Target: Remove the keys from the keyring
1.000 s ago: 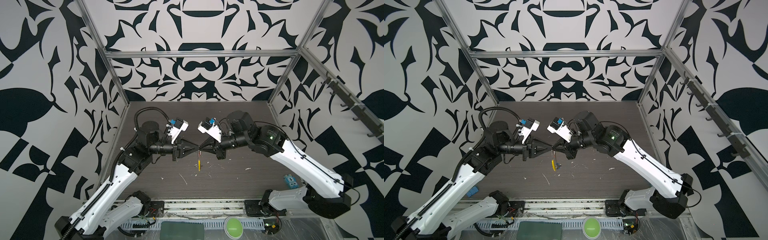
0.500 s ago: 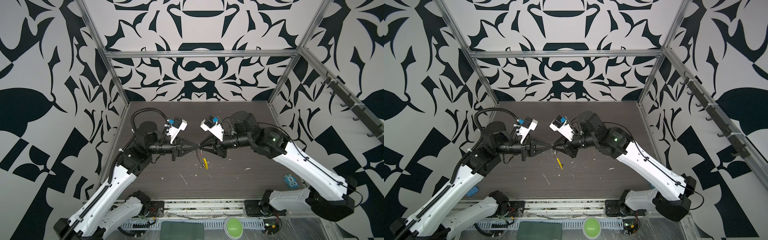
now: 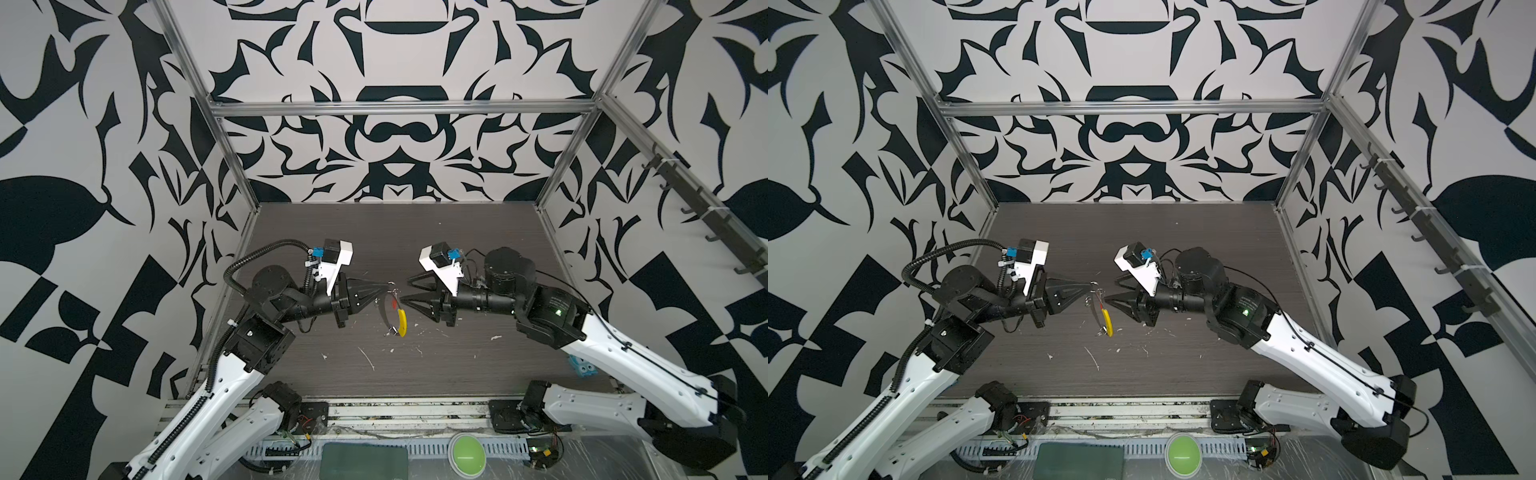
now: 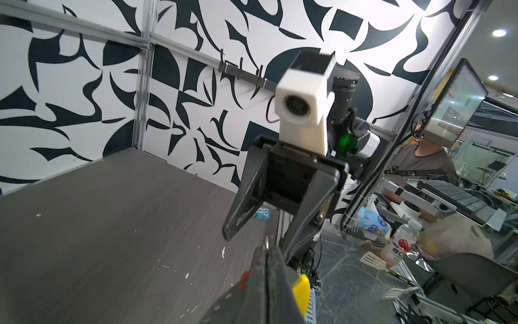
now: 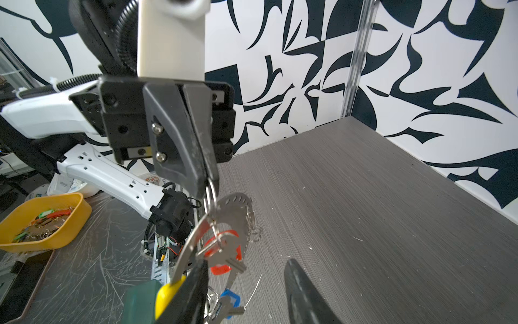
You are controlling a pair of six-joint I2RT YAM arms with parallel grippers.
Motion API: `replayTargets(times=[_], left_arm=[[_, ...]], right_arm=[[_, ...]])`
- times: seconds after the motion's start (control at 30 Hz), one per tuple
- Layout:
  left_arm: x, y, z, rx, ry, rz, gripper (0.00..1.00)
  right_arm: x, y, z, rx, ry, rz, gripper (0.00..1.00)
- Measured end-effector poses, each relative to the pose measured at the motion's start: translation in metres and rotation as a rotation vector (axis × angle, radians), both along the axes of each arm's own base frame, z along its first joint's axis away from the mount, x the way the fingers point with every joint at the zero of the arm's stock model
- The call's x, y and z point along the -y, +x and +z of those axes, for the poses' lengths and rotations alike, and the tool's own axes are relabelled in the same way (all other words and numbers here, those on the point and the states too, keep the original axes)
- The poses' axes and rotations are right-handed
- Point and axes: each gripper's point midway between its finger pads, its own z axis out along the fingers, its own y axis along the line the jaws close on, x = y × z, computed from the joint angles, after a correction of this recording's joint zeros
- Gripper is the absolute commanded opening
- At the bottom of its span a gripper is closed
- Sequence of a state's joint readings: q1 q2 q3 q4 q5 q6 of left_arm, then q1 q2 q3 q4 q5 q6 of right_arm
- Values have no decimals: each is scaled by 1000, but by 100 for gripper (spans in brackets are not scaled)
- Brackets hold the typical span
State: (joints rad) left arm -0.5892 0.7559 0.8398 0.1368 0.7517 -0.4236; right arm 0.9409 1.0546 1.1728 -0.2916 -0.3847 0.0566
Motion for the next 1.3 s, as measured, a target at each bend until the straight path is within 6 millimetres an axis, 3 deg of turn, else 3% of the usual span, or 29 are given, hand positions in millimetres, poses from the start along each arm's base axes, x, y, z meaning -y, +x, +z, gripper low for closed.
replayTargets(times=[0.1, 0.33, 0.57, 0.83, 1.3], left_arm=[[0, 2, 4, 12, -22, 10, 0], [0, 3, 9, 10, -51, 13, 0], [0, 5, 3, -12, -55, 11, 0], [-1, 3, 6, -5, -65, 12, 0], [-2, 2, 7, -4, -76, 12, 0]], right_arm=[[-5, -5, -5, 2, 3, 20, 49], [-16, -10, 5, 43, 42, 37, 49], [-29, -4, -6, 49, 17, 23, 32], [-32, -1, -9, 69, 0, 7, 0], [-48, -4, -8, 71, -24, 49, 0]])
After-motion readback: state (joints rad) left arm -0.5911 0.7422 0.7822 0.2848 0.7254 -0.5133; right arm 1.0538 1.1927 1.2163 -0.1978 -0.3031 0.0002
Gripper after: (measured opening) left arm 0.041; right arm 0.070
